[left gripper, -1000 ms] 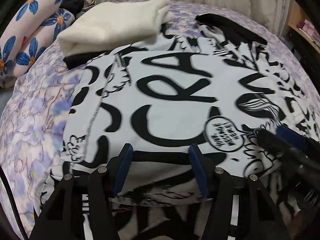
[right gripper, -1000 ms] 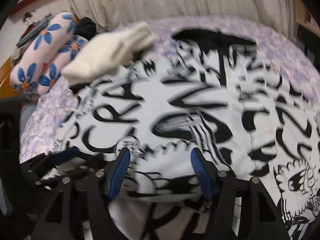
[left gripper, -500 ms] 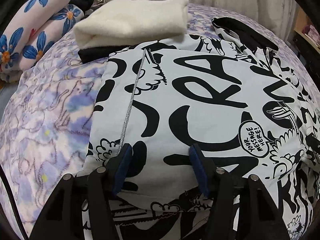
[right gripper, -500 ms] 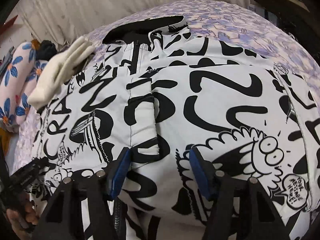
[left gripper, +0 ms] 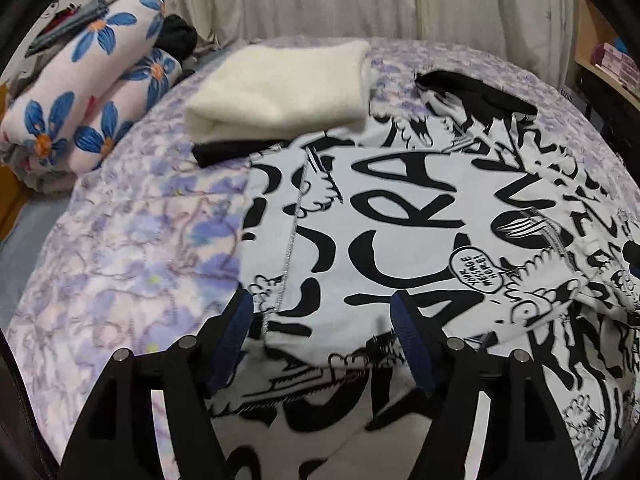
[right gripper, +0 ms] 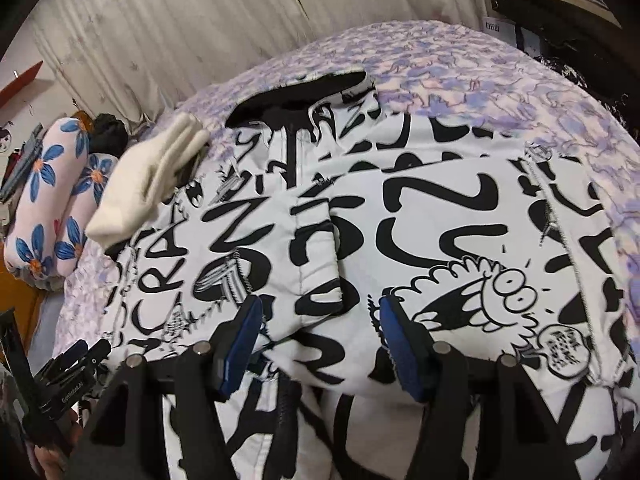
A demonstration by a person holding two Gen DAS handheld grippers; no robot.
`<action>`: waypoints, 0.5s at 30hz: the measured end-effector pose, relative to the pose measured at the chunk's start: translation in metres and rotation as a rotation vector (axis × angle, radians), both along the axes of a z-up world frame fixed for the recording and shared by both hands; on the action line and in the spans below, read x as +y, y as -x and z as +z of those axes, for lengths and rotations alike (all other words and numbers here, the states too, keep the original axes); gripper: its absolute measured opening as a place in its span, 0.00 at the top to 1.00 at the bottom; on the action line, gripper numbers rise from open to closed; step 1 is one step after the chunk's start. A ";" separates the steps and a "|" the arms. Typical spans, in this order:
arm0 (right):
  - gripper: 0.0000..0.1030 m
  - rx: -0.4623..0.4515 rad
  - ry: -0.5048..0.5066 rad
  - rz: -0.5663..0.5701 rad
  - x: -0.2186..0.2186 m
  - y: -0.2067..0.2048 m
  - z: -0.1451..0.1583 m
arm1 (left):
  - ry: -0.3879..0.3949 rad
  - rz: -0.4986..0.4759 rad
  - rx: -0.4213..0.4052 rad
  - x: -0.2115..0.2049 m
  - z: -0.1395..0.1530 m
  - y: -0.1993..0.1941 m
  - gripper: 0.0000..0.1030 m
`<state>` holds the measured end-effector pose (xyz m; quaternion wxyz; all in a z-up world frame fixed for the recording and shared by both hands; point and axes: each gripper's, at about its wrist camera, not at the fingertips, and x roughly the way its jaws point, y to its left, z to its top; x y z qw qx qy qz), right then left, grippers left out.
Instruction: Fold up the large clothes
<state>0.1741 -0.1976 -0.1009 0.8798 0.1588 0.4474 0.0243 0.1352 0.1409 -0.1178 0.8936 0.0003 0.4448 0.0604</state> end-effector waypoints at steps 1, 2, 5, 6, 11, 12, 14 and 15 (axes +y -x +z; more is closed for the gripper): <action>0.41 -0.009 -0.002 0.002 0.000 0.006 0.005 | 0.002 0.003 -0.006 0.001 0.005 0.005 0.31; 0.41 -0.017 -0.003 0.002 0.000 0.010 0.009 | 0.004 0.006 -0.011 0.001 0.010 0.010 0.31; 0.41 -0.042 -0.001 0.004 0.001 0.027 0.023 | 0.012 0.009 -0.034 0.003 0.027 0.029 0.31; 0.41 -0.051 -0.001 0.003 0.000 0.034 0.028 | 0.015 0.010 -0.042 0.003 0.033 0.036 0.31; 0.41 -0.089 -0.003 -0.001 -0.005 0.063 0.049 | 0.033 0.009 -0.074 0.002 0.058 0.069 0.29; 0.41 -0.099 0.001 -0.002 -0.005 0.070 0.054 | 0.035 0.010 -0.082 0.003 0.063 0.075 0.28; 0.41 -0.115 0.013 -0.004 -0.007 0.082 0.062 | 0.042 0.012 -0.096 0.003 0.072 0.088 0.27; 0.41 -0.122 0.015 -0.006 -0.007 0.088 0.065 | 0.046 0.014 -0.102 0.004 0.075 0.094 0.26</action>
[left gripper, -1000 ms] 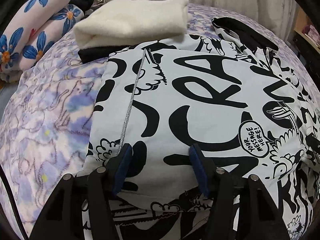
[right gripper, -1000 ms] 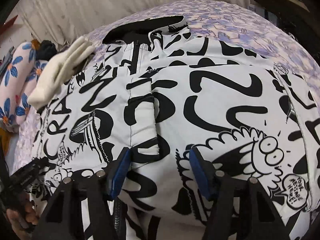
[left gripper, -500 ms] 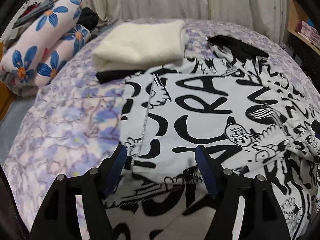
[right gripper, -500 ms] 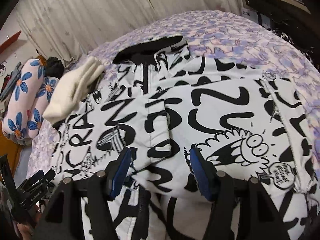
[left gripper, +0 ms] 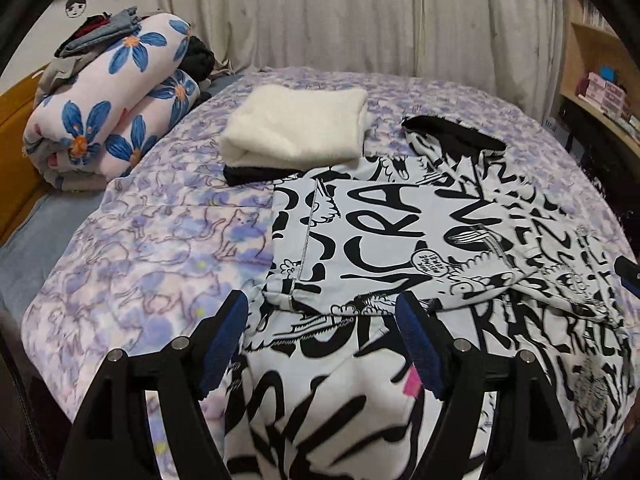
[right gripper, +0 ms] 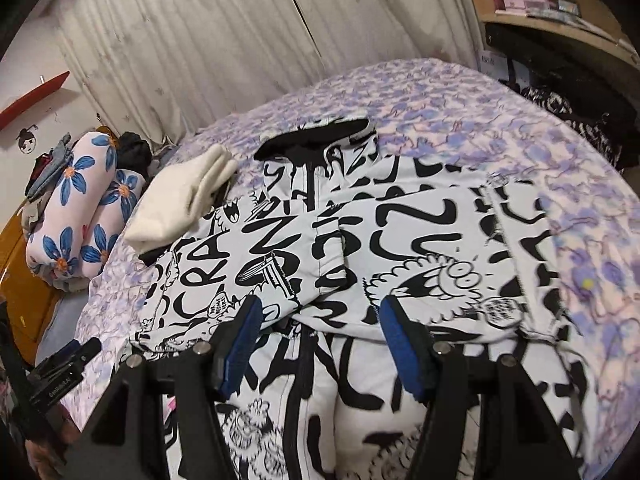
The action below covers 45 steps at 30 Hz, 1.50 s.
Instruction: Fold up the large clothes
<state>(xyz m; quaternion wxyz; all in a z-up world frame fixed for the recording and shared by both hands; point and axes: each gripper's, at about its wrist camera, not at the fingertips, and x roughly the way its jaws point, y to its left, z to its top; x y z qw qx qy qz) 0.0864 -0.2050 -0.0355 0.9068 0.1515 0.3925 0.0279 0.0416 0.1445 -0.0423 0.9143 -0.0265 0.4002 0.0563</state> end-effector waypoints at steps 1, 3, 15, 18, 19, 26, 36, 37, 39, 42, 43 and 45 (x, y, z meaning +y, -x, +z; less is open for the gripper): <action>0.41 -0.004 -0.001 -0.001 -0.001 0.006 0.003 | 0.007 0.002 -0.007 0.001 0.004 0.007 0.25; 0.41 -0.012 -0.006 -0.003 -0.004 0.017 0.008 | 0.015 0.009 -0.019 0.004 0.011 0.019 0.24; 0.38 -0.054 0.012 0.002 -0.030 0.082 0.024 | 0.066 0.053 -0.013 0.041 0.030 0.076 0.18; 0.35 -0.051 0.021 0.011 -0.037 0.096 0.024 | 0.093 0.053 0.034 0.055 0.021 0.086 0.18; 0.34 -0.049 0.030 0.010 -0.040 0.102 0.023 | 0.105 0.052 0.057 0.059 0.016 0.089 0.18; 0.33 -0.011 0.038 -0.018 -0.066 0.136 0.006 | 0.129 0.020 0.238 0.059 -0.042 0.104 0.18; 0.33 0.097 0.074 -0.090 -0.108 0.183 -0.032 | 0.131 -0.018 0.371 0.041 -0.113 0.108 0.13; 0.33 0.106 0.078 -0.096 -0.112 0.188 -0.035 | 0.131 -0.022 0.368 0.041 -0.114 0.108 0.13; 0.33 0.129 0.089 -0.108 -0.122 0.197 -0.043 | 0.138 -0.037 0.363 0.043 -0.117 0.109 0.12; 0.33 0.184 0.057 -0.111 -0.134 0.208 -0.059 | 0.157 -0.062 0.350 0.047 -0.118 0.110 0.11; 0.33 0.202 0.029 -0.110 -0.137 0.210 -0.065 | 0.162 -0.069 0.347 0.050 -0.120 0.110 0.11; 0.33 0.232 -0.025 -0.097 -0.139 0.212 -0.077 | 0.174 -0.083 0.337 0.051 -0.121 0.111 0.10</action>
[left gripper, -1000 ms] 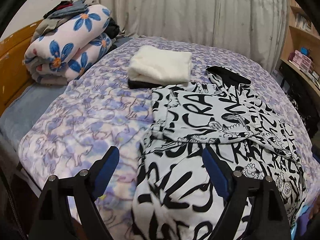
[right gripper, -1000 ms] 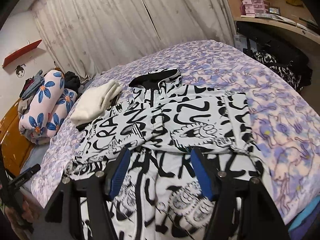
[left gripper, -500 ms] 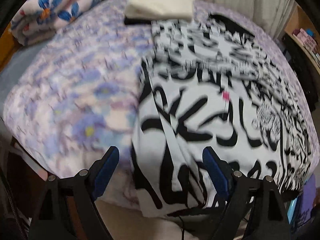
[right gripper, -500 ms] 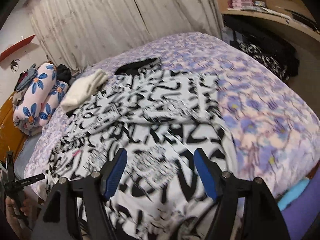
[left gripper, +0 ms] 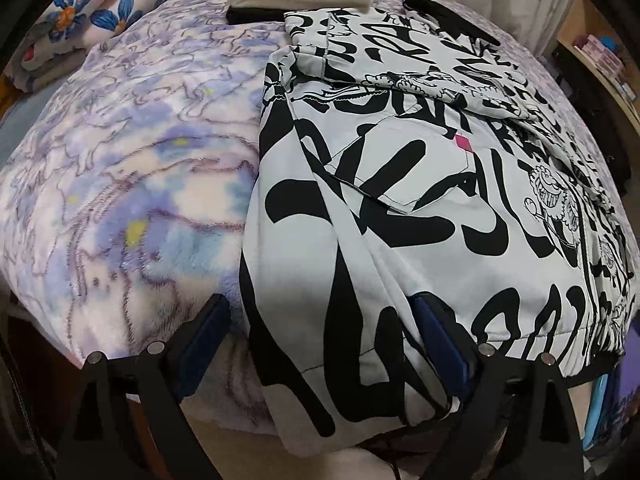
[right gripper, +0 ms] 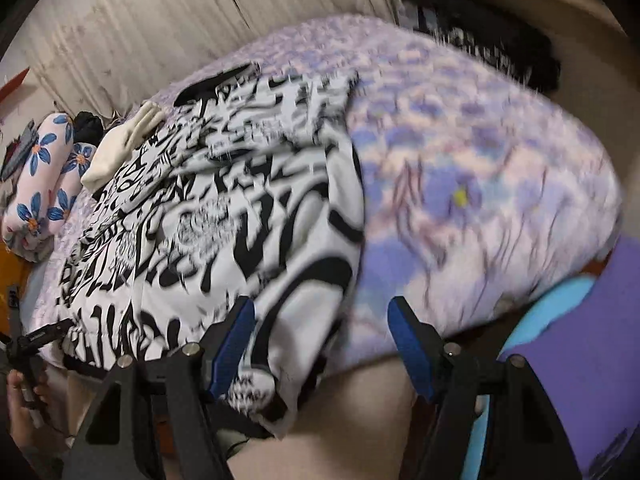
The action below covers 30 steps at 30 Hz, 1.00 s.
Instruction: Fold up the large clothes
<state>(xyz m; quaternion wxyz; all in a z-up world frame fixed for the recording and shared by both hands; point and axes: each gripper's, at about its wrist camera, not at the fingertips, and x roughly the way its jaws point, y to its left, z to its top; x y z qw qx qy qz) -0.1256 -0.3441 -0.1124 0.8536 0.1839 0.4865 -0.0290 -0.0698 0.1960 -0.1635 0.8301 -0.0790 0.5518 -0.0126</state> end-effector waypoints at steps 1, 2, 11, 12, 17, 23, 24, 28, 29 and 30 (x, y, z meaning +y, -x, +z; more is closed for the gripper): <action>0.33 0.012 -0.027 0.006 0.000 0.000 -0.006 | 0.006 -0.006 -0.005 0.000 -0.001 0.000 0.10; 0.33 0.018 -0.049 0.016 0.002 -0.001 -0.011 | 0.011 -0.014 -0.009 0.001 -0.002 0.000 0.09; 0.39 0.003 -0.069 0.118 0.035 -0.025 -0.032 | 0.026 -0.053 -0.025 -0.001 -0.008 -0.002 0.07; 0.45 0.000 -0.068 0.123 0.036 -0.026 -0.033 | 0.029 -0.053 -0.024 -0.001 -0.008 -0.002 0.09; 0.81 -0.009 -0.063 0.146 0.038 -0.028 -0.030 | 0.048 -0.082 -0.035 -0.010 -0.003 0.001 0.50; 0.90 -0.047 -0.076 0.126 0.035 -0.027 -0.014 | 0.100 -0.014 -0.037 -0.008 0.014 -0.002 0.88; 0.91 -0.064 -0.079 0.121 0.034 -0.025 -0.008 | 0.125 0.004 -0.043 -0.005 0.018 0.000 0.91; 0.93 -0.117 -0.081 0.105 0.031 -0.018 0.019 | 0.143 0.031 -0.070 -0.006 0.037 0.006 0.93; 0.93 -0.128 -0.077 0.104 0.030 -0.017 0.025 | 0.134 0.029 -0.079 -0.009 0.044 0.008 0.94; 0.93 -0.141 -0.075 0.105 0.030 -0.016 0.032 | 0.127 0.025 -0.084 -0.010 0.048 0.009 0.94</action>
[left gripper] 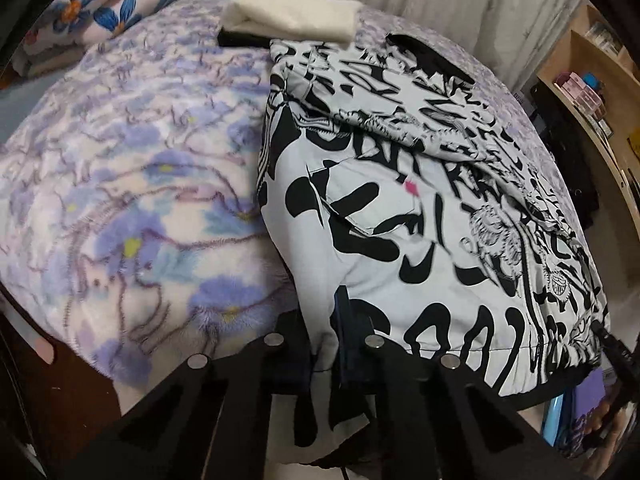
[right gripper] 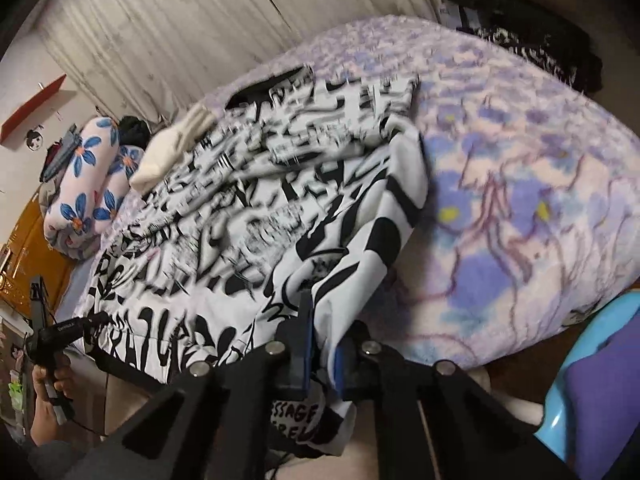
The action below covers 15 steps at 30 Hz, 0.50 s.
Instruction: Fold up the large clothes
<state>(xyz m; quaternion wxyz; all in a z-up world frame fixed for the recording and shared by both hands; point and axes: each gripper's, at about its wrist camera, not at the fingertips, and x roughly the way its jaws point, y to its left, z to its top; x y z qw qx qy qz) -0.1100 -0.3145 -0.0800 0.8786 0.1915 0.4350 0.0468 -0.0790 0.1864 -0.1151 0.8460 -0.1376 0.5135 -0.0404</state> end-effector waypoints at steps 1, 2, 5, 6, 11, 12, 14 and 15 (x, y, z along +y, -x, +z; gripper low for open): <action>0.93 -0.016 0.002 0.000 0.000 0.002 0.009 | -0.009 -0.004 -0.004 -0.002 0.007 0.002 0.94; 0.94 -0.029 0.003 -0.001 -0.001 0.003 0.015 | -0.014 -0.009 -0.005 -0.003 0.012 0.002 0.94; 0.94 -0.049 -0.001 -0.001 0.000 0.006 0.032 | -0.041 -0.033 -0.003 -0.005 0.029 0.005 0.94; 0.94 -0.054 -0.003 -0.001 0.000 0.007 0.036 | -0.056 -0.048 0.004 -0.006 0.035 0.008 0.94; 0.94 -0.054 -0.018 -0.004 -0.009 0.019 0.049 | -0.077 -0.091 0.054 -0.006 0.049 0.020 0.94; 0.94 -0.053 -0.021 -0.007 -0.011 0.021 0.050 | -0.068 -0.100 0.062 -0.006 0.052 0.022 0.94; 0.94 -0.052 -0.041 -0.021 -0.019 0.020 0.051 | -0.042 -0.097 0.065 -0.005 0.055 0.025 0.94; 0.94 -0.051 -0.053 -0.027 -0.022 0.018 0.050 | -0.016 -0.088 0.064 -0.002 0.057 0.023 0.94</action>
